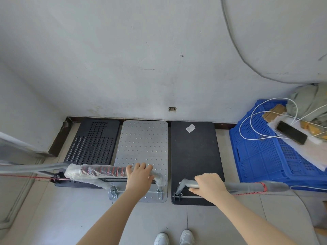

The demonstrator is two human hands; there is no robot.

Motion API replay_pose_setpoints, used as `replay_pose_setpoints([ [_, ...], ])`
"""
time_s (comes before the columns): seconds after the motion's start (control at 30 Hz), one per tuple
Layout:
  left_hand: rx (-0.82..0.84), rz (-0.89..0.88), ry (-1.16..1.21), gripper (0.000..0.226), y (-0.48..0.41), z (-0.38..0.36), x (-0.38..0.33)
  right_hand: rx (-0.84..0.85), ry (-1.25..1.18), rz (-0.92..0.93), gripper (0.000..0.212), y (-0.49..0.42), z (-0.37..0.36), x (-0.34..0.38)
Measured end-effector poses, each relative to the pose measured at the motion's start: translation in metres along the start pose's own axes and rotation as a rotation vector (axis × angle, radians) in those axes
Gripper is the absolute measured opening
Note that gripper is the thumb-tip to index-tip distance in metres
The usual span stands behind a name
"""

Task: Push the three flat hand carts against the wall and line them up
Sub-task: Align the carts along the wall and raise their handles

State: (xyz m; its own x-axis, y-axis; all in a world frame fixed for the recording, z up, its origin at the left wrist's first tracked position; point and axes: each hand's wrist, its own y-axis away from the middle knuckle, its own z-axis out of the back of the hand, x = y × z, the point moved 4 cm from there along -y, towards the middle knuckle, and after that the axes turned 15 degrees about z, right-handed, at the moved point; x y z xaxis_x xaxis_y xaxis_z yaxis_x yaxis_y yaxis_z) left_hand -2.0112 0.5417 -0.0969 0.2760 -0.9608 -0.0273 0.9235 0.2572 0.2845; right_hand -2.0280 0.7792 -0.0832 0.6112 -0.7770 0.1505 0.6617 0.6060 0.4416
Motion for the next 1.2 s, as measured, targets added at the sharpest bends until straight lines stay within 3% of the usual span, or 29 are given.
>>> replay_pose_setpoints([
  [0.17, 0.093, 0.021, 0.075, 0.041, 0.007, 0.016, -0.007, 0.029, -0.113, -0.047, 0.049, -0.001, 0.000, 0.000],
  [0.47, 0.033, -0.006, 0.174, 0.043, 0.044, 0.062, 0.004, -0.022, -0.223, -0.027, 0.061, 0.013, 0.043, 0.002],
  [0.63, 0.001, 0.058, 0.241, 0.047, 0.061, 0.097, 0.042, -0.118, -0.218, 0.016, 0.058, 0.014, 0.096, 0.029],
  [0.87, -0.044, 0.127, 0.282, 0.048, 0.083, 0.132, 0.141, -0.187, -0.190, 0.102, 0.058, -0.008, 0.137, 0.123],
  [1.2, -0.002, 0.241, 0.191, 0.051, 0.114, 0.131, 0.354, -0.243, -0.192, 0.220, 0.059, -0.086, 0.141, 0.319],
])
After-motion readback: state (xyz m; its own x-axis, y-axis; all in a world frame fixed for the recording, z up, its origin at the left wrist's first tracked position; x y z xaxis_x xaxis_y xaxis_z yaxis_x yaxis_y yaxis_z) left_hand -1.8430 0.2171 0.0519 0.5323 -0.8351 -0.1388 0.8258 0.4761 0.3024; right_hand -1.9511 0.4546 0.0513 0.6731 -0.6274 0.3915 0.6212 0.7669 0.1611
